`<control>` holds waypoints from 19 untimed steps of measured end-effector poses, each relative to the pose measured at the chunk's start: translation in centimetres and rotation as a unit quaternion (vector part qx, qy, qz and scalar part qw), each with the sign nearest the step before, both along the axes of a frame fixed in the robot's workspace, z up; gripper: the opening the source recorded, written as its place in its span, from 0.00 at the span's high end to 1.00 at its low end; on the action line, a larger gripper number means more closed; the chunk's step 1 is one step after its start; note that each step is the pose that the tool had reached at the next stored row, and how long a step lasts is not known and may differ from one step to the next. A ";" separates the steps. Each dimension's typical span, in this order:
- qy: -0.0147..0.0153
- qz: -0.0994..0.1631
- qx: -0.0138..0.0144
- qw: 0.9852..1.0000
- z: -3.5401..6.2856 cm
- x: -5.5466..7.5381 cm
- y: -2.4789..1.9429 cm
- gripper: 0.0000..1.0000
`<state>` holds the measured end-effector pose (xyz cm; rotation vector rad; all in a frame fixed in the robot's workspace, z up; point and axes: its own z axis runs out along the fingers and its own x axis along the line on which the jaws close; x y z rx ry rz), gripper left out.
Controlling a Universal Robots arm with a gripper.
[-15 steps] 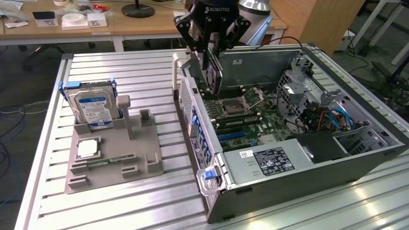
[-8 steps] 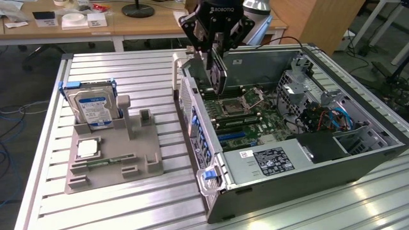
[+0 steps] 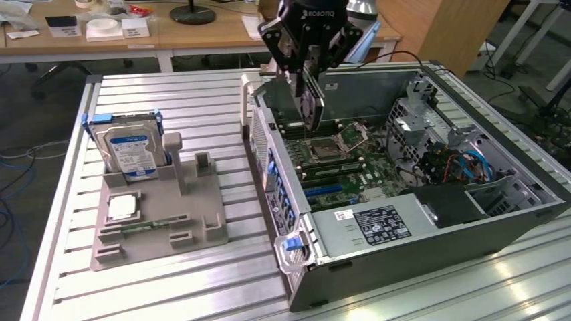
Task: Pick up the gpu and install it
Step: 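Pick up the gpu and move the gpu toward the slot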
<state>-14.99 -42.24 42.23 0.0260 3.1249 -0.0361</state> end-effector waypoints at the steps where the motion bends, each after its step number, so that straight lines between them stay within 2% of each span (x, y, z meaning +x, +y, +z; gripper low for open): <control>1: 0.000 0.000 0.000 1.000 0.00 0.1 0.00 0.72; 19: 0.000 0.000 0.000 1.000 -0.05 2.5 0.00 0.72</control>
